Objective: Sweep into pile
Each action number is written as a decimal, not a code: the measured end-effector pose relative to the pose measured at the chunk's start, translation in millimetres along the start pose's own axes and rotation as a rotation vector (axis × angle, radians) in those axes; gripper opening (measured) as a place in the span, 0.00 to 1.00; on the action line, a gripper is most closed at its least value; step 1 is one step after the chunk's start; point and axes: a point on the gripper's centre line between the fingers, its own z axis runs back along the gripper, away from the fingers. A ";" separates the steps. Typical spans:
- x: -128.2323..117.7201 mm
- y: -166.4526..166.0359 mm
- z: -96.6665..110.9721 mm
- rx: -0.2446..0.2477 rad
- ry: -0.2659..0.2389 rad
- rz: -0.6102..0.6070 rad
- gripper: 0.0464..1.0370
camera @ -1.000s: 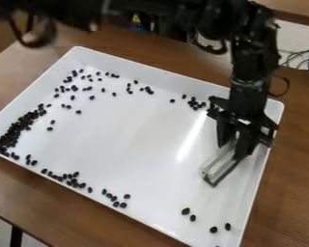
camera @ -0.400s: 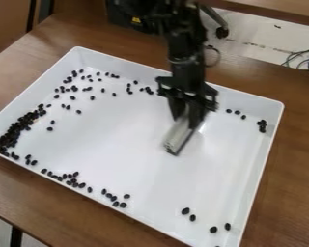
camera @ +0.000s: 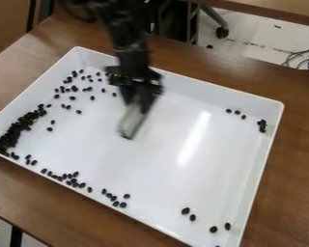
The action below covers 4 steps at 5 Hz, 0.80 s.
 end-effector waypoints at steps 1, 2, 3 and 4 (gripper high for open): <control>-3.3 35.7 2.8 -0.001 -0.008 0.064 0.30; -11.4 72.8 6.7 -0.004 -0.007 0.127 0.30; -21.6 106.7 9.9 0.017 -0.006 0.196 0.30; -28.1 117.7 13.7 0.048 -0.004 0.196 0.30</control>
